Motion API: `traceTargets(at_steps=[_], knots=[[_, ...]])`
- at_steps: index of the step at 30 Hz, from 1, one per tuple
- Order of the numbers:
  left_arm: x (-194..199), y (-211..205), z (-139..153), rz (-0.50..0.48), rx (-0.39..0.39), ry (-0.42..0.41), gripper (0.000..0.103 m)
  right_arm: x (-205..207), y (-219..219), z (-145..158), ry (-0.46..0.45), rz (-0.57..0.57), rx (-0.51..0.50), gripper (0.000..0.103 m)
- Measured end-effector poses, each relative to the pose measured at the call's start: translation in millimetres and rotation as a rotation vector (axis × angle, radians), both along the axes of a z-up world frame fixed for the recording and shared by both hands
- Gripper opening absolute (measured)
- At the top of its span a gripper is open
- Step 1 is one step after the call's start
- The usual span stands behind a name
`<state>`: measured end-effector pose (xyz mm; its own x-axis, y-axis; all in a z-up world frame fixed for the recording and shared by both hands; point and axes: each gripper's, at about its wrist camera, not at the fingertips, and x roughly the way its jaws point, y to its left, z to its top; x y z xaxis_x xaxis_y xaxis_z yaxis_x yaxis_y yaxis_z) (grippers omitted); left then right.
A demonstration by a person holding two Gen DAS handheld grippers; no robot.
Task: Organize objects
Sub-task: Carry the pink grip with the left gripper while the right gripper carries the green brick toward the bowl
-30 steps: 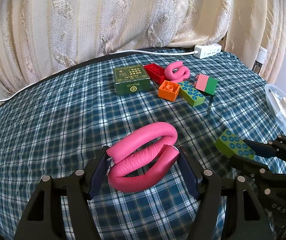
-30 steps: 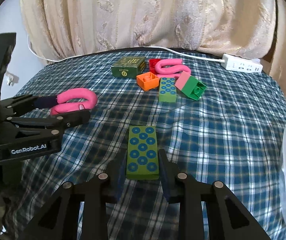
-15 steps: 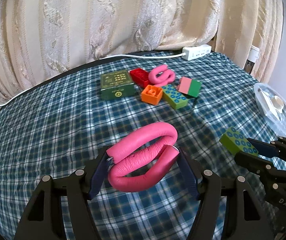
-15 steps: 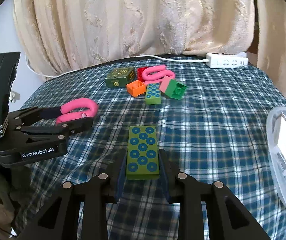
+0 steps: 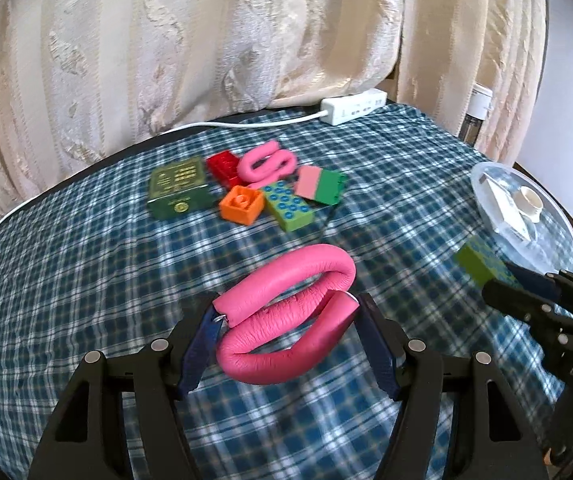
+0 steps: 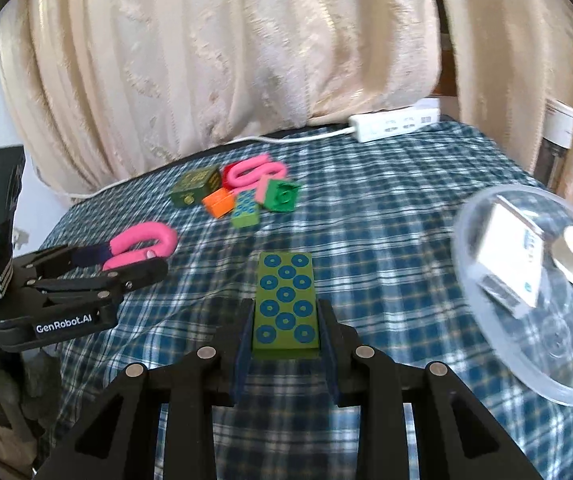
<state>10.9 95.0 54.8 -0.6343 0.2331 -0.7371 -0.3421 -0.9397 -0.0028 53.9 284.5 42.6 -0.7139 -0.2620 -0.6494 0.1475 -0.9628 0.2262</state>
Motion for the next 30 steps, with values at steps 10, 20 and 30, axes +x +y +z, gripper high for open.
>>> traceTargets(at_steps=[10, 20, 30], knots=[[9.3, 43.5, 5.0, -0.061, -0.016, 0.004, 0.068, 20.4, 59.3, 7.1, 0.046, -0.129, -0.043, 0.032], [17.2, 94.2, 5.9, -0.141, -0.030, 0.008, 0.068, 40.3, 117.4, 10.5, 0.079, -0.247, -0.055, 0.032], [23.6, 144.2, 8.9, -0.239, -0.045, 0.020, 0.068, 48.2, 163.1, 10.5, 0.087, -0.351, -0.046, 0.032]])
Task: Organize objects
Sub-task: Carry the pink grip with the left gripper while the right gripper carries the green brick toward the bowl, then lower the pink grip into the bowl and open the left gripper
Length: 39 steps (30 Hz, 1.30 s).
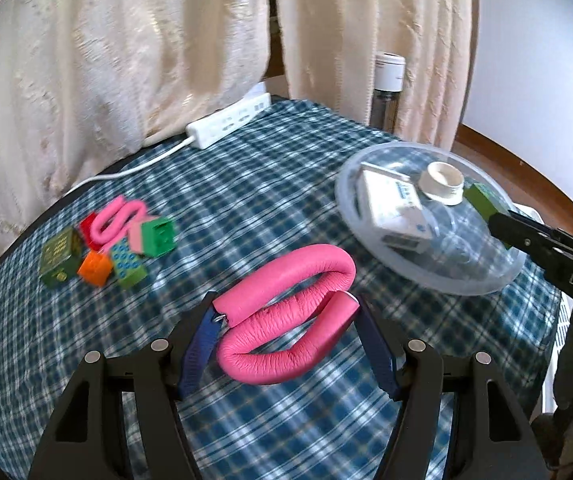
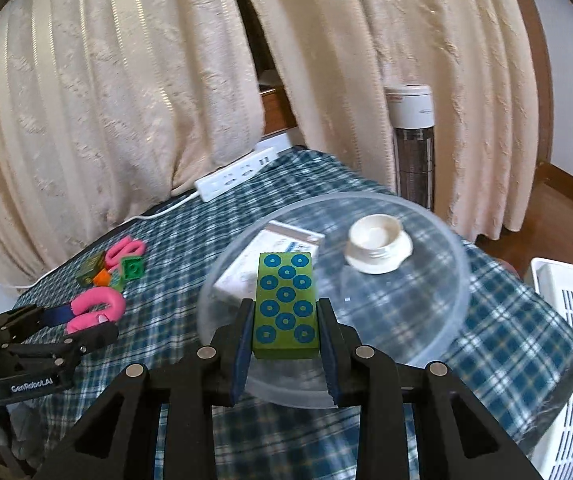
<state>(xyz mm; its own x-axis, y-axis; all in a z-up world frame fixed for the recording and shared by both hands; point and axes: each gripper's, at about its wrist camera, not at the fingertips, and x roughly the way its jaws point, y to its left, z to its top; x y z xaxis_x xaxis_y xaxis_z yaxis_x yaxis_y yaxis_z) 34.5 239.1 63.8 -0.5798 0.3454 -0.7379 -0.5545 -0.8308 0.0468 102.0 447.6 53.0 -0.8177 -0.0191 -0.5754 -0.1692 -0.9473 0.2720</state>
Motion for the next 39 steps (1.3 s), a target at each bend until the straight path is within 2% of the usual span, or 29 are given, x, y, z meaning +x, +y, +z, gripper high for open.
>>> traceTargets(at_steps=[19, 39], knots=[[-1.1, 77.1, 5.8, -0.173, 0.033, -0.019, 0.068, -2.5, 38.4, -4.5, -0.010, -0.074, -0.001, 0.032], [-8.8, 120.2, -8.6, -0.249, 0.052, -0.098, 0.069, -5.9, 58.9, -7.9, -0.010, -0.103, -0.014, 0.032]])
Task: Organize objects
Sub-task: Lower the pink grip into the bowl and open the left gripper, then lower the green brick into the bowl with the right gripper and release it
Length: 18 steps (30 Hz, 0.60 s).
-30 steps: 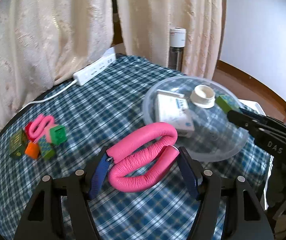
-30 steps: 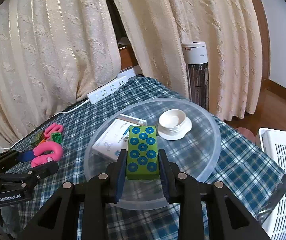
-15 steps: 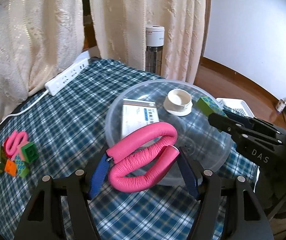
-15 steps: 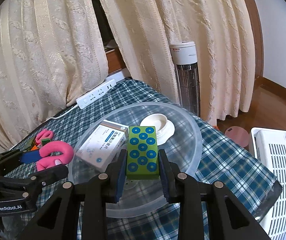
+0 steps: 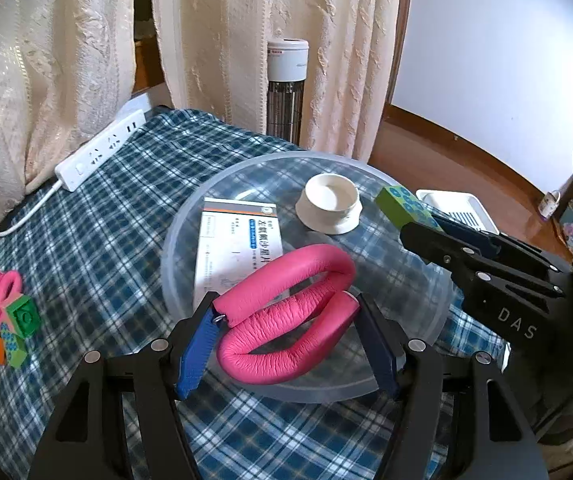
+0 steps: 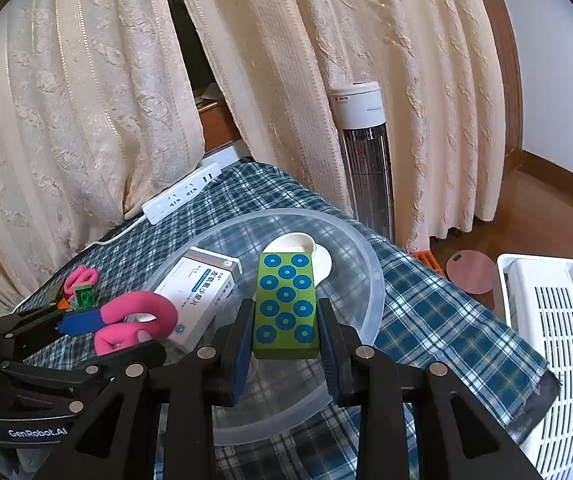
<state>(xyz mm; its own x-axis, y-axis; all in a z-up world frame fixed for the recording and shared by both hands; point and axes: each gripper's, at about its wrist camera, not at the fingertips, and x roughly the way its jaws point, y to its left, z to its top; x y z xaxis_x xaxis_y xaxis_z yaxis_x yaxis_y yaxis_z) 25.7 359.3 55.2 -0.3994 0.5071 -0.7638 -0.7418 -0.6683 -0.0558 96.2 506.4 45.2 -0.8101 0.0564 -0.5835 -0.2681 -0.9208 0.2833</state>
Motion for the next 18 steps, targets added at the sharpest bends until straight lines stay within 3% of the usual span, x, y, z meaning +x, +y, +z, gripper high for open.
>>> traceTargets(at_steps=[7, 18], knots=[[-2.1, 2.5, -3.0, 0.000, 0.019, -0.033, 0.077, 0.0, 3.3, -0.9, 0.002, -0.012, -0.005, 0.032], [-0.2, -17.3, 7.4, 0.037, 0.057, -0.015, 0.078, 1.5, 3.8, -2.2, 0.005, -0.028, -0.017, 0.035]])
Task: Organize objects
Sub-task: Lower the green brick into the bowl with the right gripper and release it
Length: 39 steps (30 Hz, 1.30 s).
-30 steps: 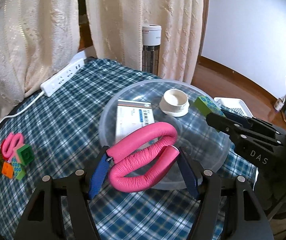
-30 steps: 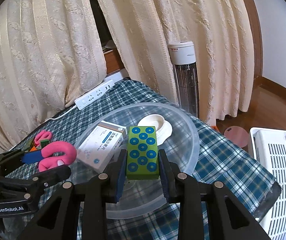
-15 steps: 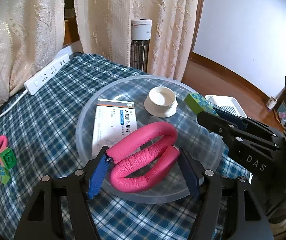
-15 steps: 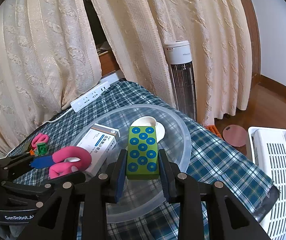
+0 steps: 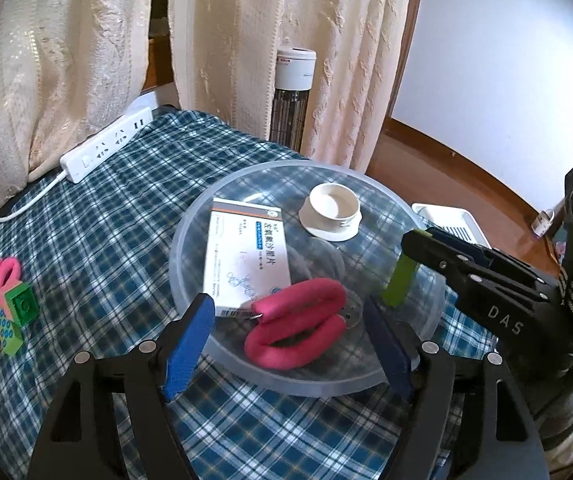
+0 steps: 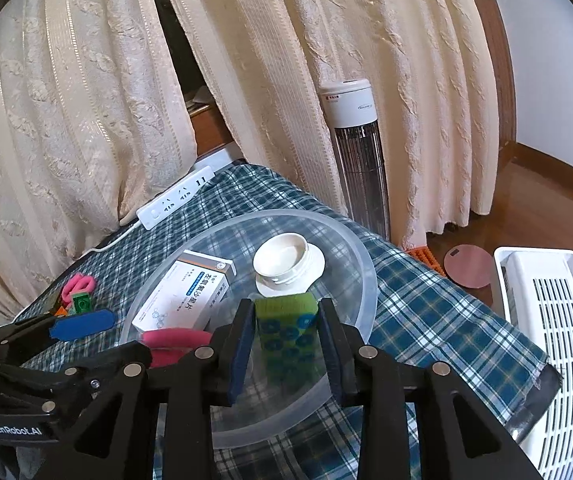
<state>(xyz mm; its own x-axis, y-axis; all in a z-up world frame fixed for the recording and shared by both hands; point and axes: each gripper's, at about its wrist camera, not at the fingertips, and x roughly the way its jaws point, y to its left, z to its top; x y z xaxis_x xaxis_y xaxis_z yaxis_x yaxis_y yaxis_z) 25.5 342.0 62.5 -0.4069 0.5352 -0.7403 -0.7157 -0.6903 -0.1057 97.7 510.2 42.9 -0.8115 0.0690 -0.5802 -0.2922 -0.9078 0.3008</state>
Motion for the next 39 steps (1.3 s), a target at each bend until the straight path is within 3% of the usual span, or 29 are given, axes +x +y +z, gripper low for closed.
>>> traceTargets(at_steps=[19, 24, 39], knots=[[1.8, -35.7, -1.3, 0.075, -0.004, -0.002, 0.078, 5.1, -14.3, 5.1, 0.006, 0.003, -0.003, 0.039], [1.3, -44.0, -1.3, 0.092, -0.002, -0.005, 0.078, 3.9, -22.9, 3.9, 0.000, 0.014, -0.008, 0.049], [0.3, -84.6, 8.4, 0.165, 0.010, 0.011, 0.078, -4.2, -56.9, 10.9, 0.002, 0.071, 0.004, 0.058]])
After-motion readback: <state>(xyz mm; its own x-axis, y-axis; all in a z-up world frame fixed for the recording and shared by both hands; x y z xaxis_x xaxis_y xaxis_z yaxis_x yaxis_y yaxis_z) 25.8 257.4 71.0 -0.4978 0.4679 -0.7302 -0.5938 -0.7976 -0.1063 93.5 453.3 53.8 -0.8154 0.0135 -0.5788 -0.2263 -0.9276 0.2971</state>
